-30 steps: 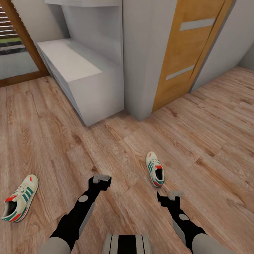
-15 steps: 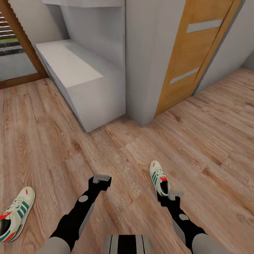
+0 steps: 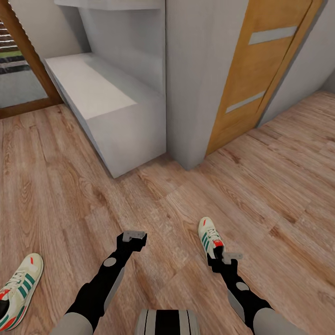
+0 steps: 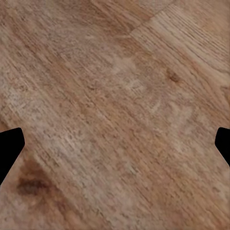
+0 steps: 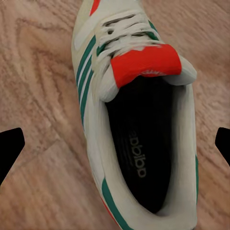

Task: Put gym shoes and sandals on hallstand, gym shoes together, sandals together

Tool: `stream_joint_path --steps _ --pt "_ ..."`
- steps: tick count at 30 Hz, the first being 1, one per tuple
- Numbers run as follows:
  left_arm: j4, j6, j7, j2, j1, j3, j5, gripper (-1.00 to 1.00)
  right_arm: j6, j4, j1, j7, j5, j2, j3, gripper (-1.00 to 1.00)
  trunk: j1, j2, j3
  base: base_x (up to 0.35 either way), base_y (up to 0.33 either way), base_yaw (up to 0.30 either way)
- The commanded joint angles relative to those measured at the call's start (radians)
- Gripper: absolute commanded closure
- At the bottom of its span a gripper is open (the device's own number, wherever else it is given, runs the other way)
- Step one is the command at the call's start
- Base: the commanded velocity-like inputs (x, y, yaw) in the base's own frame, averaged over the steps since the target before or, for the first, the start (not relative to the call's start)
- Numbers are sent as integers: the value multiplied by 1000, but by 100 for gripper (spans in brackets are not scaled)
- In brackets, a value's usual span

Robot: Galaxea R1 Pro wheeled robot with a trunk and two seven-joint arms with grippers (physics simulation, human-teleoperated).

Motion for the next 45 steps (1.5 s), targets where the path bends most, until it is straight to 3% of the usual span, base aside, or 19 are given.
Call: stream_joint_path --steps 1,22,45 --pt "-2 5 0 0 0 0 0 -100 -3 1 0 1 -1 0 -3 -100 0 0 -1 7 0 0" --pt "-2 5 0 0 0 0 0 -100 -3 0 0 1 -1 -1 -3 -100 0 0 -5 1 0 -59" --pt "-2 5 0 0 0 0 0 -100 -3 0 0 2 -1 -1 -3 -100 10 -6 -121 0 0 -2"
